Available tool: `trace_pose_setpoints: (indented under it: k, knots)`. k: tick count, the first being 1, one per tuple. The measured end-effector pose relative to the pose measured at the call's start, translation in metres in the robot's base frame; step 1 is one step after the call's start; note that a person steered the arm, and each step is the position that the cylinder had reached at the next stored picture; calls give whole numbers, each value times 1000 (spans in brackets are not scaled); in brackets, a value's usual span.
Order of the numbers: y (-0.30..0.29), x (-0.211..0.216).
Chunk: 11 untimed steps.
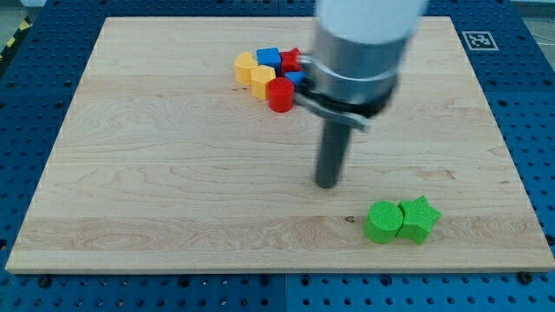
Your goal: Move the red circle towards the bottom
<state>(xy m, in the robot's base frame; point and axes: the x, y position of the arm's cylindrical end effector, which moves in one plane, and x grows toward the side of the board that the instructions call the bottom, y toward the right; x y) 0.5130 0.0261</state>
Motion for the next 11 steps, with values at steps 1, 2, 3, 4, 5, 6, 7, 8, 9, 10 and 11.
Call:
trace_pose_setpoints:
  k: [1, 2, 3, 4, 5, 6, 7, 8, 9, 10, 11]
  knots:
    - [-91, -28]
    - [-157, -79]
    - [-166, -143]
    - [-123, -158]
    - [-63, -143]
    - [-28, -143]
    - [-21, -168]
    - [0, -142]
    - [-1, -92]
    - [-4, -89]
    - [-11, -103]
